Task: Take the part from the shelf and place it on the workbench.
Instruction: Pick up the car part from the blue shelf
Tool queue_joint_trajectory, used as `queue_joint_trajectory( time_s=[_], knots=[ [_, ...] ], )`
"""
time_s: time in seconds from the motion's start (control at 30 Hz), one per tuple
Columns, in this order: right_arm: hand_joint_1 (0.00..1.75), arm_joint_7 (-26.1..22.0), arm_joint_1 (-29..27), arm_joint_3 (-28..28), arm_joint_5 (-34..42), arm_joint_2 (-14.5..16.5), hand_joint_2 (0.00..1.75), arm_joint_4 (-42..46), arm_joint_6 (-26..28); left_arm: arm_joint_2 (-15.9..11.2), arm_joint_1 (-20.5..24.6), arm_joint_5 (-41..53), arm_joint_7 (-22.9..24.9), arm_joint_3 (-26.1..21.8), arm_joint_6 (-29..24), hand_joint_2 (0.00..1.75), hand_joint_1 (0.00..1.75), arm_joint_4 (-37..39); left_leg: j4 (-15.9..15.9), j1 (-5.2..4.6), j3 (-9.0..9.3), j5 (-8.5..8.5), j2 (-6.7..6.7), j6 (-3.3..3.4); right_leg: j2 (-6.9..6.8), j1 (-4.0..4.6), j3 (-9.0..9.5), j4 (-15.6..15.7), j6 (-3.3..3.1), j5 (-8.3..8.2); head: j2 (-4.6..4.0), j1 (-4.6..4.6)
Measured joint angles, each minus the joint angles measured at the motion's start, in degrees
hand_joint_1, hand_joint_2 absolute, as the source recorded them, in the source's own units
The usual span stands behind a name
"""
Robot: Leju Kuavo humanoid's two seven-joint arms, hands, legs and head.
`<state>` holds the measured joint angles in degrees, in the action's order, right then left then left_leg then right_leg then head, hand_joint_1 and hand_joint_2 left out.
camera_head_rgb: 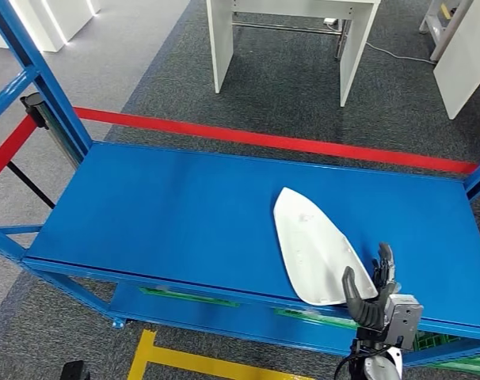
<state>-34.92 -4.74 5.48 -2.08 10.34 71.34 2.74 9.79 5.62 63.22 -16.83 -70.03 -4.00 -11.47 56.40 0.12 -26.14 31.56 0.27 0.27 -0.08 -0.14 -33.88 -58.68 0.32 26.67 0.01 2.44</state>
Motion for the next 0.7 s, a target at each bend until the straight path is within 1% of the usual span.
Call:
queue_joint_trajectory(
  time_s=[0.17, 0.5, 0.7],
  knots=[
    [0.00, 1.0, 0.6, 0.8, 2.3, 0.0, 1.75, -0.6, -2.6, 0.0, 0.0, 0.0, 0.0, 0.0, 0.0, 0.00, 0.00, 0.0, 0.0, 0.00, 0.07, 0.00, 0.02, 0.00, 0.02, 0.00, 0.08, 0.0, 0.04, -0.03, 0.00, 0.01],
    [0.00, 1.3, 1.0, 1.5, 2.6, 0.0, 1.75, -1.1, -3.0, 0.0, 0.0, 0.0, 0.0, 0.0, 0.0, 0.00, 0.00, 0.0, 0.0, 0.00, 0.24, 0.00, 0.03, 0.00, 0.02, 0.00, 0.28, 0.0, 0.06, -0.05, 0.00, 0.01],
    [0.00, 2.9, 1.3, 1.6, 2.9, 0.0, 1.75, -1.2, -3.7, 0.0, 0.0, 0.0, 0.0, 0.0, 0.0, 0.00, 0.00, 0.0, 0.0, 0.00, 0.29, 0.00, 0.08, 0.00, 0.09, 0.00, 0.31, 0.0, 0.11, -0.08, 0.00, 0.01]
  ],
)
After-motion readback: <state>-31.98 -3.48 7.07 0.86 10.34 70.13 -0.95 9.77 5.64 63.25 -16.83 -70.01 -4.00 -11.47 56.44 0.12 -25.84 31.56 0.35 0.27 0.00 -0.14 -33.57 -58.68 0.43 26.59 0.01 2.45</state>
